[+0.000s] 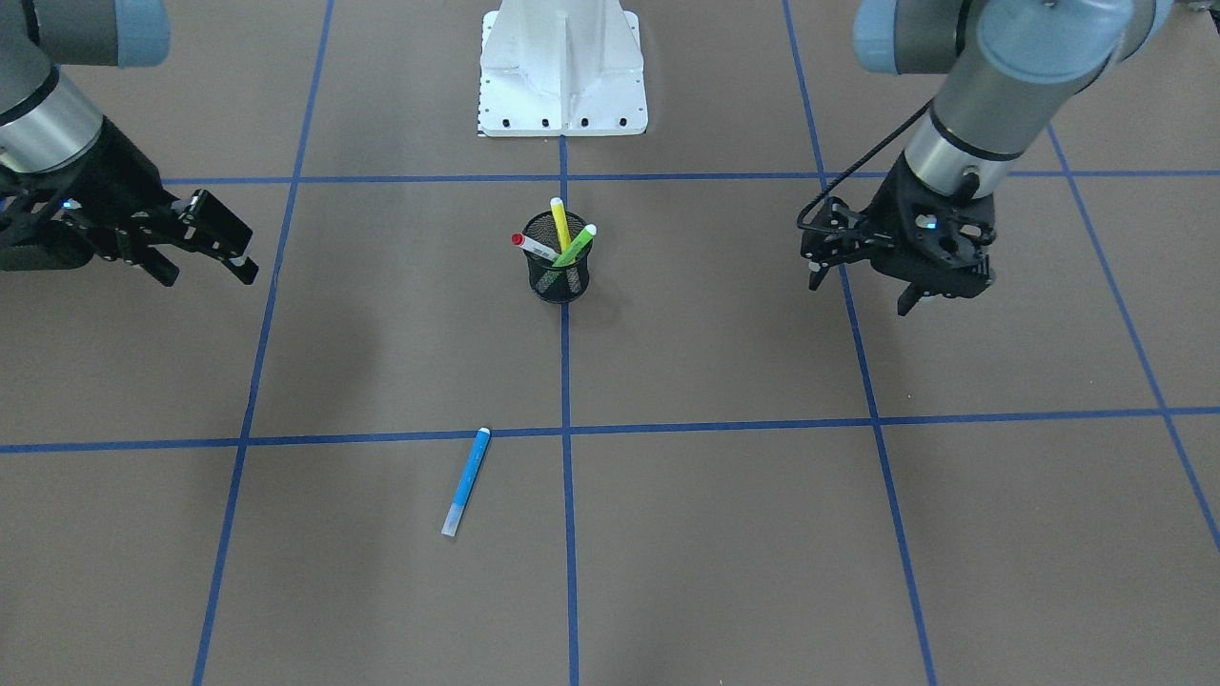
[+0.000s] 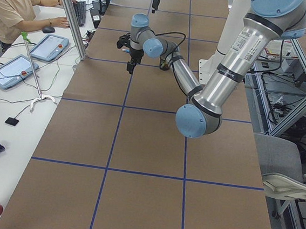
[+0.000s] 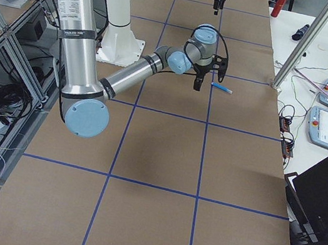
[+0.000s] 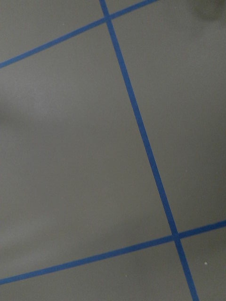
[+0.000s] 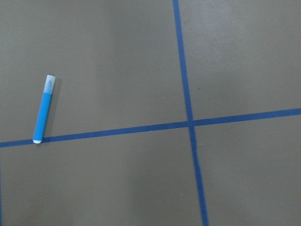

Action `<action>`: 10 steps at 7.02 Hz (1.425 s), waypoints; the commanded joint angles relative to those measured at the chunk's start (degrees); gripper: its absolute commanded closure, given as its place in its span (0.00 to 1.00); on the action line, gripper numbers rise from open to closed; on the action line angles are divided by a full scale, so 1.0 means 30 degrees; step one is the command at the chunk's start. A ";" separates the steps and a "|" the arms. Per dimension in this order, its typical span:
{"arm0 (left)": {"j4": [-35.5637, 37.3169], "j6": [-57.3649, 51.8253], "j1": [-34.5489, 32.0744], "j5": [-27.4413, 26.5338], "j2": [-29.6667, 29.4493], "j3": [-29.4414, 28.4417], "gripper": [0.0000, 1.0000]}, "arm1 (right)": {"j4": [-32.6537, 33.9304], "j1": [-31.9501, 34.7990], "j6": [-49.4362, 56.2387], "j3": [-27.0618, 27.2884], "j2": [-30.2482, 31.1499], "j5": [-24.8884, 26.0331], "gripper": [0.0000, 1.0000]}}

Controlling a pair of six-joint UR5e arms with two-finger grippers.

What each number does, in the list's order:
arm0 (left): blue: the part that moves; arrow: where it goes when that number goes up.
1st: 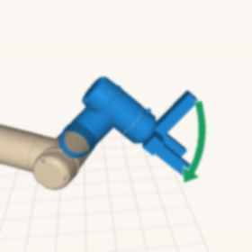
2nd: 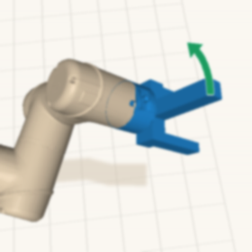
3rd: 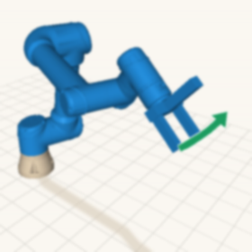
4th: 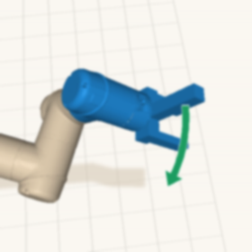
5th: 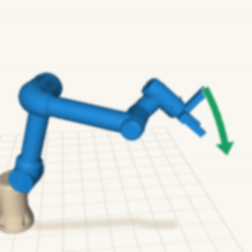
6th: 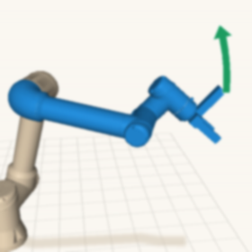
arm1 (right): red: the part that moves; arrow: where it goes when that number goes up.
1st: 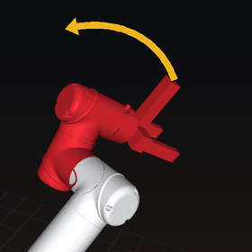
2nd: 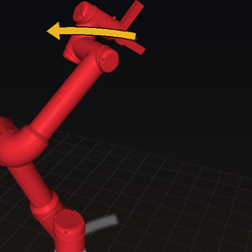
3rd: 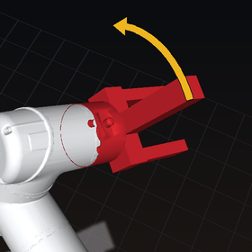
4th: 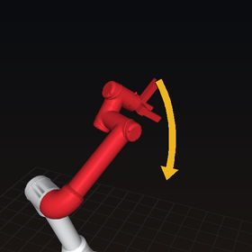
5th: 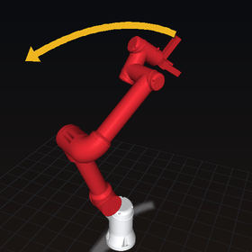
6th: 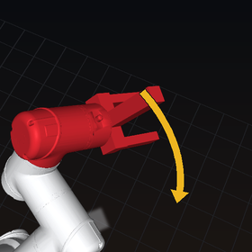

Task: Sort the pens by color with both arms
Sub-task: 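Move the right gripper over the cup and grasp the red-capped marker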

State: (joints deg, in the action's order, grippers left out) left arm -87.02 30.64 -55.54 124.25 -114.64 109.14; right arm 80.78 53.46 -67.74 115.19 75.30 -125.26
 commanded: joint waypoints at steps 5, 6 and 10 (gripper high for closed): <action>-0.0378 -0.3181 -0.2844 0.3673 0.3465 0.0475 0.01 | 0.2954 -0.8464 -1.2009 -0.0482 -0.5494 0.8308 0.05; -0.0407 -0.3181 -0.2874 0.3673 0.3612 0.0504 0.01 | 0.2955 -0.9056 -1.2889 -0.1038 -0.6196 0.9020 0.22; -0.0407 -0.3093 -0.2874 0.3643 0.3613 0.0505 0.01 | 0.2926 -1.0262 -1.3015 -0.2331 -0.6847 1.1106 0.31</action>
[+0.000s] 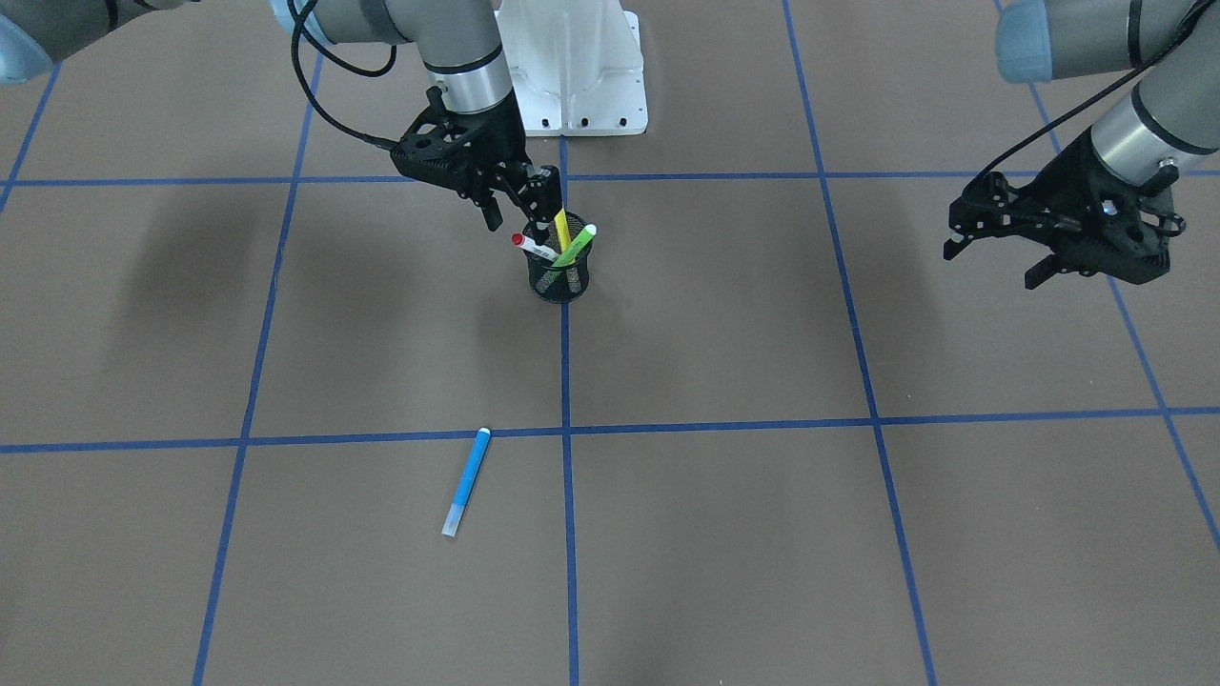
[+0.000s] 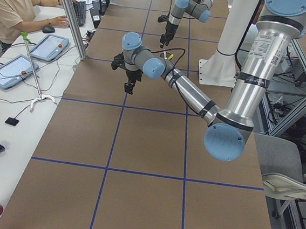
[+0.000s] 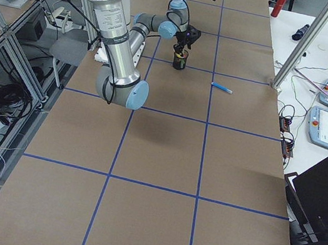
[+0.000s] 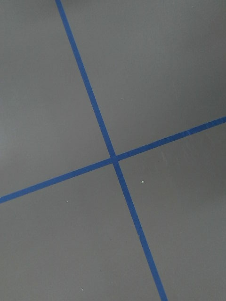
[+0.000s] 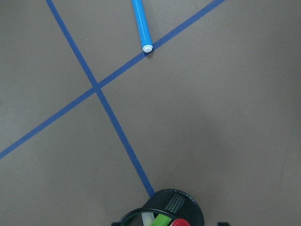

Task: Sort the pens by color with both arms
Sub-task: 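Move the right gripper over the cup and grasp the red-capped marker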

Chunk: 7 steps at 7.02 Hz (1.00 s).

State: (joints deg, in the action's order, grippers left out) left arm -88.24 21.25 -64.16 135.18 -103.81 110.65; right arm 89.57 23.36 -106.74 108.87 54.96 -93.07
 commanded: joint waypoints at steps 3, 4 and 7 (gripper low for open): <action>0.0000 0.0180 -0.0001 0.0029 0.0031 0.0234 0.01 | 0.0056 -0.0696 0.0042 -0.0344 -0.0009 0.1139 0.41; 0.0000 0.0210 -0.0001 0.0029 0.0032 0.0235 0.01 | 0.0056 -0.0725 0.0100 -0.0431 -0.0009 0.1169 0.42; 0.0029 0.0210 -0.0001 0.0029 0.0061 0.0236 0.01 | 0.0056 -0.0696 0.0218 -0.0548 0.0050 0.1169 0.54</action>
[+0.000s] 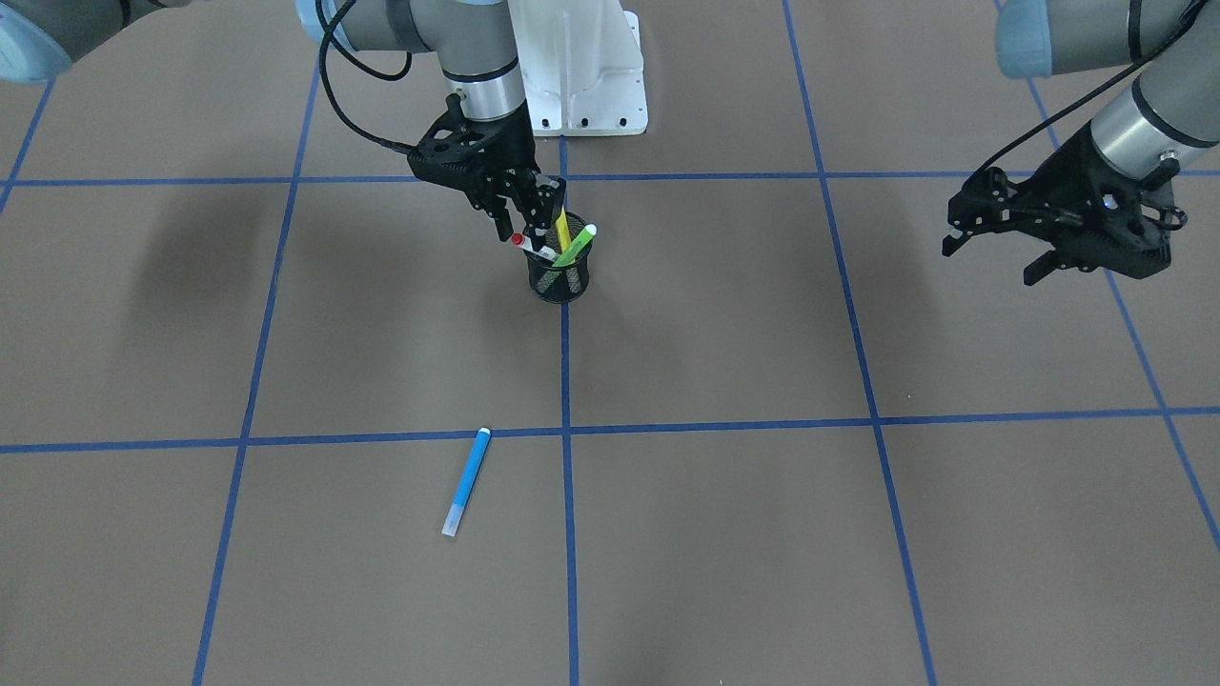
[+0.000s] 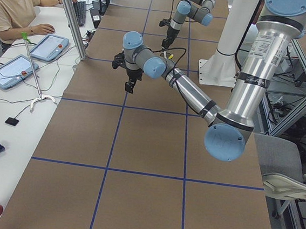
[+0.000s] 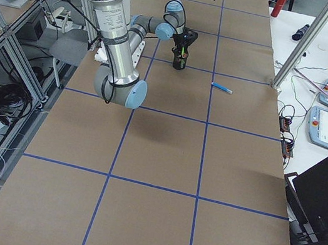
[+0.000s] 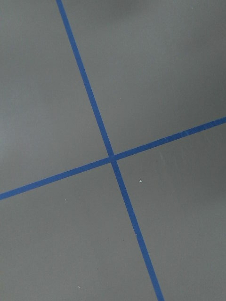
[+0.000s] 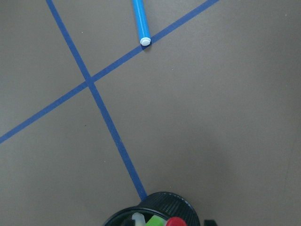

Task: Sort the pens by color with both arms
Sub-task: 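Move the right gripper over the cup and grasp the red-capped marker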

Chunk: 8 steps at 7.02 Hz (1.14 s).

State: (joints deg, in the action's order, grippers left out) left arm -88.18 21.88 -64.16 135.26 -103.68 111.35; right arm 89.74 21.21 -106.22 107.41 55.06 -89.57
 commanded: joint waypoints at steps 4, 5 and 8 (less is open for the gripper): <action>-0.0019 0.0119 0.0058 0.0030 -0.0009 0.0002 0.01 | 0.0000 0.0020 0.0220 0.0231 -0.0044 0.0004 1.00; 0.0010 0.0148 0.0087 0.0030 -0.0009 0.0002 0.01 | 0.0000 0.0078 0.0250 0.0465 0.0043 -0.0054 1.00; 0.0010 0.0148 0.0088 0.0001 -0.0009 -0.0027 0.01 | 0.1838 0.0546 0.0454 0.2220 0.0161 -0.0289 1.00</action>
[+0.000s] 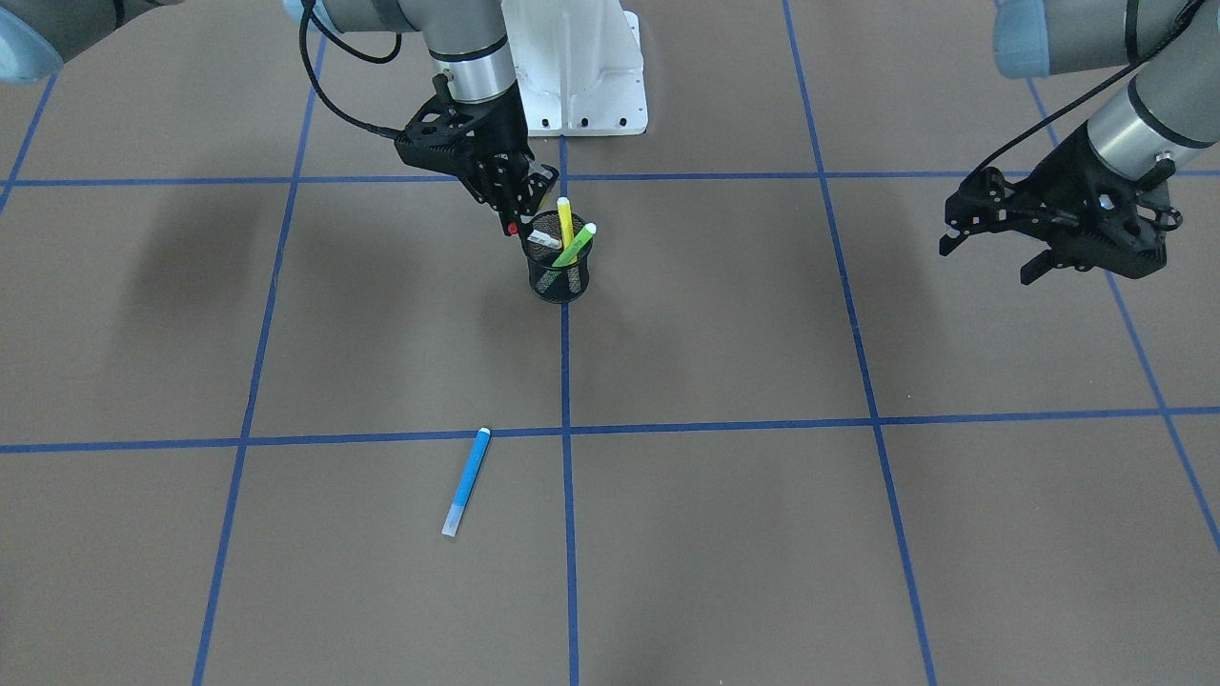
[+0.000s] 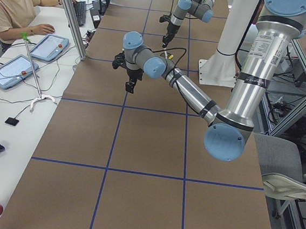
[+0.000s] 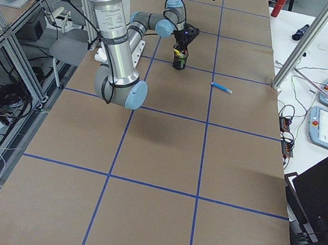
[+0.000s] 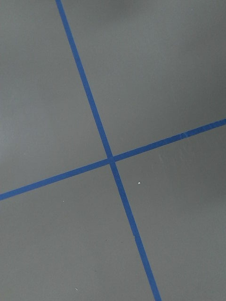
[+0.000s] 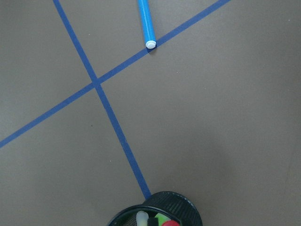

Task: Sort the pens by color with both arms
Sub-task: 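Lift the red-capped marker out of the cup with the right gripper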

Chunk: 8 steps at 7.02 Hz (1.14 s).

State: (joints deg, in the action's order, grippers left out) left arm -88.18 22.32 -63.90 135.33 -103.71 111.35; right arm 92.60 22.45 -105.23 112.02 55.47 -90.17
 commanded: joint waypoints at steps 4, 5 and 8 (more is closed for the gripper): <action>0.0008 0.0031 0.0032 0.0006 -0.0030 -0.0054 0.01 | 0.4226 0.0806 0.1705 0.3639 -0.0238 -0.0032 1.00; 0.0008 0.0089 0.0032 0.0006 -0.0030 -0.0026 0.01 | 0.4231 0.0895 0.1910 0.3529 -0.0297 0.0346 1.00; -0.0050 0.1496 0.0091 -0.0052 -0.0323 0.0121 0.01 | 0.4115 0.1507 0.3991 0.1342 -0.1782 0.3215 1.00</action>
State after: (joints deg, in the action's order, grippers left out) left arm -88.25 26.16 -63.68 135.31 -104.49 111.60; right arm 105.06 25.87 -94.57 119.51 52.63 -83.18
